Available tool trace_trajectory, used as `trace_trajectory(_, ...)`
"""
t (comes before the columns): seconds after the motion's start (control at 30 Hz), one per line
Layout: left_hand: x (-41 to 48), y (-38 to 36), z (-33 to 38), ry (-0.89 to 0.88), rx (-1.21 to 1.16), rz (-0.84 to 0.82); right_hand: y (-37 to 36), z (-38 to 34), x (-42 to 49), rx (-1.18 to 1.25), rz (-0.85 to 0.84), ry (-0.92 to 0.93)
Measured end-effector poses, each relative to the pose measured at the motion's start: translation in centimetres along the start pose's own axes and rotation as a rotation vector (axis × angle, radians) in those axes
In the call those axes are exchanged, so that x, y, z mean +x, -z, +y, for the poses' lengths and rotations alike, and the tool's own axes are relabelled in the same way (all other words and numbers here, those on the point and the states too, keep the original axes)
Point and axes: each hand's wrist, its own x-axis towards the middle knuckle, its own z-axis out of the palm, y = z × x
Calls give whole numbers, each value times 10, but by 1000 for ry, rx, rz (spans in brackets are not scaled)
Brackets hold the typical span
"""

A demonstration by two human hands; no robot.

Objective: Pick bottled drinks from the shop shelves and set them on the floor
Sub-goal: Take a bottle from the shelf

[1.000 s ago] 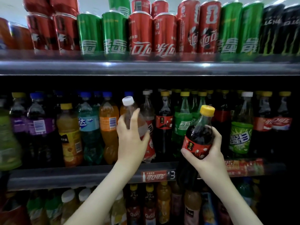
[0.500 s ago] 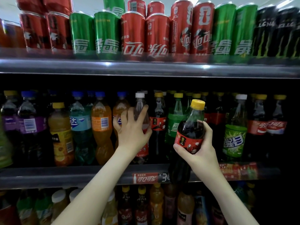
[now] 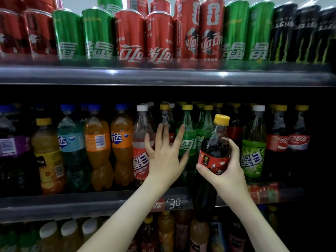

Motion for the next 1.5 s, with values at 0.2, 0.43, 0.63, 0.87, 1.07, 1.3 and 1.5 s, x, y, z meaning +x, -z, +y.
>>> trace_trajectory(0.2,17,-17,16,-21,-58,-69,11,7,5,-7,25,-13)
trace_trajectory(0.43,27,-26,22,26,-120,-34,25,12,8,-40,51,-8)
trace_trajectory(0.63,18,-19,28,5,-258,132,30,13,10,-9,65,-25)
trace_trajectory(0.87,15,-18,37,68,-286,-46,32,14,9,-19,57,-10)
trace_trajectory(1.07,12,-18,38,80,-120,-26,39,9,7,-9,125,26)
trace_trajectory(1.3,13,-28,45,84,-122,24,43,6,15,37,419,202)
trace_trajectory(1.5,18,-35,48,59,-129,16,40,22,40,-164,354,160)
